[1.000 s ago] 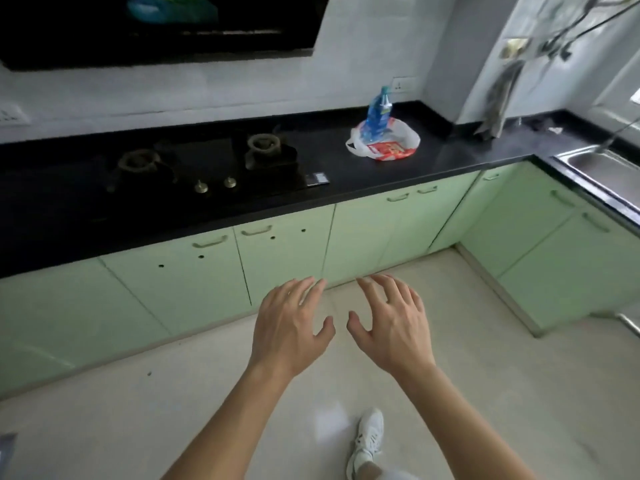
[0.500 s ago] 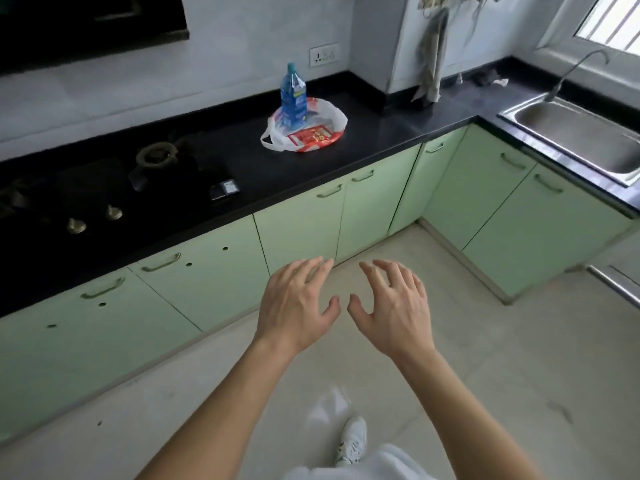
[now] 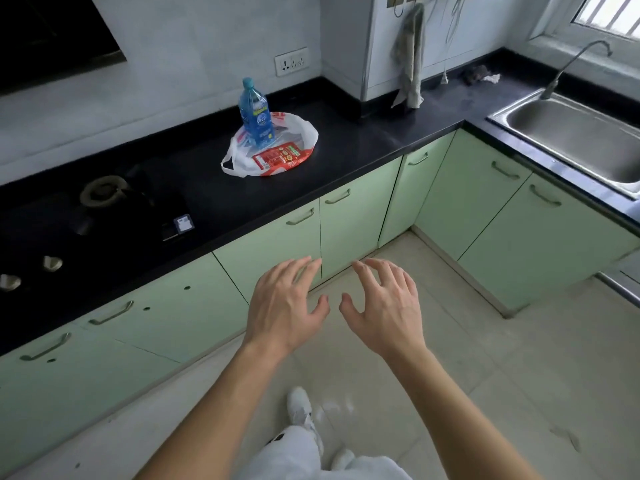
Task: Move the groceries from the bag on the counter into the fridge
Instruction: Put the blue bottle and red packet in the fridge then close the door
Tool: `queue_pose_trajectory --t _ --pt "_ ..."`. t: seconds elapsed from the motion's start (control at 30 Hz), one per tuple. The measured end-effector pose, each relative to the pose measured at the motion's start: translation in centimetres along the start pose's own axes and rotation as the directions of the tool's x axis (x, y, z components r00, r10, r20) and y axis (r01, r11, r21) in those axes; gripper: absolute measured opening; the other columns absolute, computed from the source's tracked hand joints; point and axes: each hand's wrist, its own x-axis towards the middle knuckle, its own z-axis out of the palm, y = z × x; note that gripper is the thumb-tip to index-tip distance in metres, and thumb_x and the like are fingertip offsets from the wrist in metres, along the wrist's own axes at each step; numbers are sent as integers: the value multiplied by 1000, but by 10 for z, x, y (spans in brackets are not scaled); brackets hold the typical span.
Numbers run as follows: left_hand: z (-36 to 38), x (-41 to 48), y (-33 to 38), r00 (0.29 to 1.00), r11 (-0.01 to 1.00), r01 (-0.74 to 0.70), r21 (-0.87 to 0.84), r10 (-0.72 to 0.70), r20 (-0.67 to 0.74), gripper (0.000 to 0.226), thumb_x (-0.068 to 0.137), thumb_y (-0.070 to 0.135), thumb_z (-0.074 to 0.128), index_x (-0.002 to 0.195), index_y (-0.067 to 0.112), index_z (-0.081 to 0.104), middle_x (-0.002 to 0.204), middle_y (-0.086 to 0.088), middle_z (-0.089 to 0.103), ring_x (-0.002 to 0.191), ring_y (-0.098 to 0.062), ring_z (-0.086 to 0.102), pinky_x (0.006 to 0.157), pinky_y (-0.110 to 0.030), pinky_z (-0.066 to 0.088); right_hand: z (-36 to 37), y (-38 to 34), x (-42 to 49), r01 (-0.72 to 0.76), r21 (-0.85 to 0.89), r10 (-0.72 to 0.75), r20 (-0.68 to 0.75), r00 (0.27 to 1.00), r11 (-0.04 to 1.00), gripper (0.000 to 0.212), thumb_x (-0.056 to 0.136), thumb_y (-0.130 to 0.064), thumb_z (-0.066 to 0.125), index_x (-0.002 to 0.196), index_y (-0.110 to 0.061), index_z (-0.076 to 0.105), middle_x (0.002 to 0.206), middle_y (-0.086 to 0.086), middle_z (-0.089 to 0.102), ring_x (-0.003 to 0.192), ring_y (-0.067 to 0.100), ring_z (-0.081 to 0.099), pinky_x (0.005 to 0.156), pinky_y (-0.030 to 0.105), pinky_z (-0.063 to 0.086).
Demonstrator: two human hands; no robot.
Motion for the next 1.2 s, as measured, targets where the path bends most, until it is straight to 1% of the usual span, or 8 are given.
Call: queue_pose_trajectory --t 0.27,0.43,0.57,0.7,0.8,0.9,1.03,1.2 --pt "23 98 -34 999 999 41 -22 -42 -26 60 86 48 48 140 21 49 139 3 56 128 -17 50 103 -38 45 25 16 95 21 -38 -20 21 1000 999 58 84 -51 54 133 -20 60 131 6 63 126 30 55 109 48 41" --pt "26 176 -60 998 997 44 -56 -46 -33 60 86 46 50 140 21 50 139 4 56 128 -15 49 104 -35 44 41 14 180 43 -65 -39 61 997 997 61 86 -54 49 136 -21 57 136 7 61 127 30 55 111 49 40" --pt "27 240 -92 998 996 44 -72 -47 -45 62 86 48 45 140 20 51 138 3 58 128 -16 51 105 -37 44 57 6 255 67 -87 -61 66 996 994 60 87 -55 48 136 -22 56 136 5 61 128 29 55 110 47 40" --pt "28 291 -118 998 997 29 -68 -33 -59 61 86 48 45 139 18 53 139 1 58 128 -18 51 104 -39 46 73 1 311 66 -63 -63 51 997 996 58 87 -53 51 137 -23 57 135 4 61 128 27 55 110 45 39" --pt "32 321 -132 997 996 43 -80 -48 -65 60 86 46 47 138 15 54 137 -1 58 128 -18 52 105 -36 44 83 2 341 69 -51 -67 41 997 996 58 87 -53 52 136 -22 59 133 2 62 129 27 54 109 44 39" --pt "37 346 -140 996 995 55 -79 -60 -62 59 86 45 48 138 16 53 135 -1 59 125 -18 53 105 -34 44 92 11 371 65 -38 -64 34 997 997 58 86 -52 53 134 -20 60 131 3 63 127 27 55 107 46 42" --pt "48 381 -148 995 993 92 -70 -95 -42 59 86 46 49 137 16 53 133 -1 60 123 -20 54 102 -39 47 107 25 411 57 24 -58 33 998 998 57 85 -49 54 133 -19 62 129 3 63 124 27 56 106 47 44" --pt "63 428 -154 982 981 181 -63 -184 -50 59 85 46 52 137 19 51 133 1 59 124 -19 53 102 -39 47 126 40 471 107 86 -113 68 991 991 56 84 -49 53 131 -19 63 128 3 64 123 27 57 106 47 43"
